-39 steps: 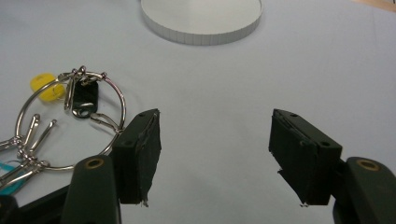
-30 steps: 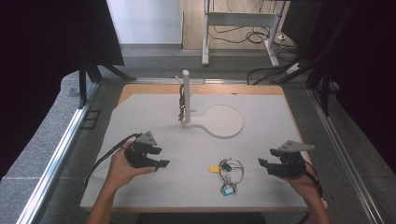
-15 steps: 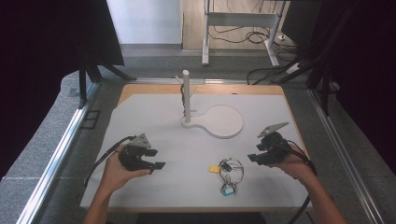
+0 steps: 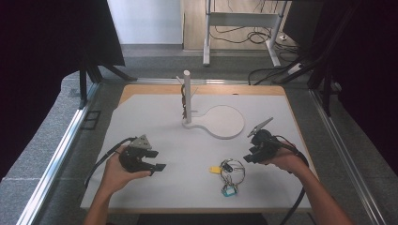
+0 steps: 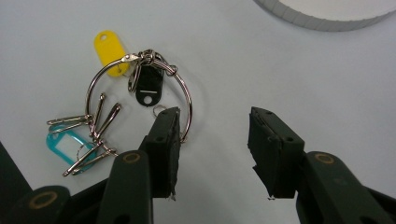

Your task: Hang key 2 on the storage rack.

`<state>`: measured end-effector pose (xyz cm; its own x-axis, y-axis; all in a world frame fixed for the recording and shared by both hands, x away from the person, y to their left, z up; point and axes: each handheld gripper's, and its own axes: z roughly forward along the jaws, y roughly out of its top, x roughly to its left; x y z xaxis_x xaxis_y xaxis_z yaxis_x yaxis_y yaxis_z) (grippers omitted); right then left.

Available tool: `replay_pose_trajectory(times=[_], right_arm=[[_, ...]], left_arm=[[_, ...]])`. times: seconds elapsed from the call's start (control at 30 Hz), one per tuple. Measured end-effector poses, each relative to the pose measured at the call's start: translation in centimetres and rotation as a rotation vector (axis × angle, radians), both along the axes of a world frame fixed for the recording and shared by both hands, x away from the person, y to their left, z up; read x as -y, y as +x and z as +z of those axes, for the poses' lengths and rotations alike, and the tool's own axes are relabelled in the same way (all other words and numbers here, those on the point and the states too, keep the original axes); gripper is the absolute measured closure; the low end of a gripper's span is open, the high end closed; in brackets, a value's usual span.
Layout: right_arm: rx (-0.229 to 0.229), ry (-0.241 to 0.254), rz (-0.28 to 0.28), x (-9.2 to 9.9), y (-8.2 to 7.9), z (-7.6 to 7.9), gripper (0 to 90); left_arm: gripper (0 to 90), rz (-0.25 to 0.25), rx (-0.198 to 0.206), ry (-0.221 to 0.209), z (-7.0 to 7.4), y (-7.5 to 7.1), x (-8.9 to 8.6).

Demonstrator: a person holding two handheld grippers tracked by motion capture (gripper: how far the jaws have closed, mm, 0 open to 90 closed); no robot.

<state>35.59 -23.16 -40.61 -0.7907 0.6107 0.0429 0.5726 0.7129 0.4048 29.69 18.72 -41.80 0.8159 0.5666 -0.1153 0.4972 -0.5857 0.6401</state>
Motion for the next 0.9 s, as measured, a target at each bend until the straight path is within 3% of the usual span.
replay_pose_trajectory(times=[0.5, 0.9], right_arm=[[-0.055, -0.046, 0.066, -2.2, 0.9, -1.5, 58.4], [-0.104, -0.064, 0.095, -3.3, 1.5, -2.8, 61.4]], left_arm=[[38.8, -0.007, -0.002, 0.012, -0.2, -0.1, 0.0], [38.7, 0.029, -0.024, -0.018, -0.3, 0.0, -1.2]])
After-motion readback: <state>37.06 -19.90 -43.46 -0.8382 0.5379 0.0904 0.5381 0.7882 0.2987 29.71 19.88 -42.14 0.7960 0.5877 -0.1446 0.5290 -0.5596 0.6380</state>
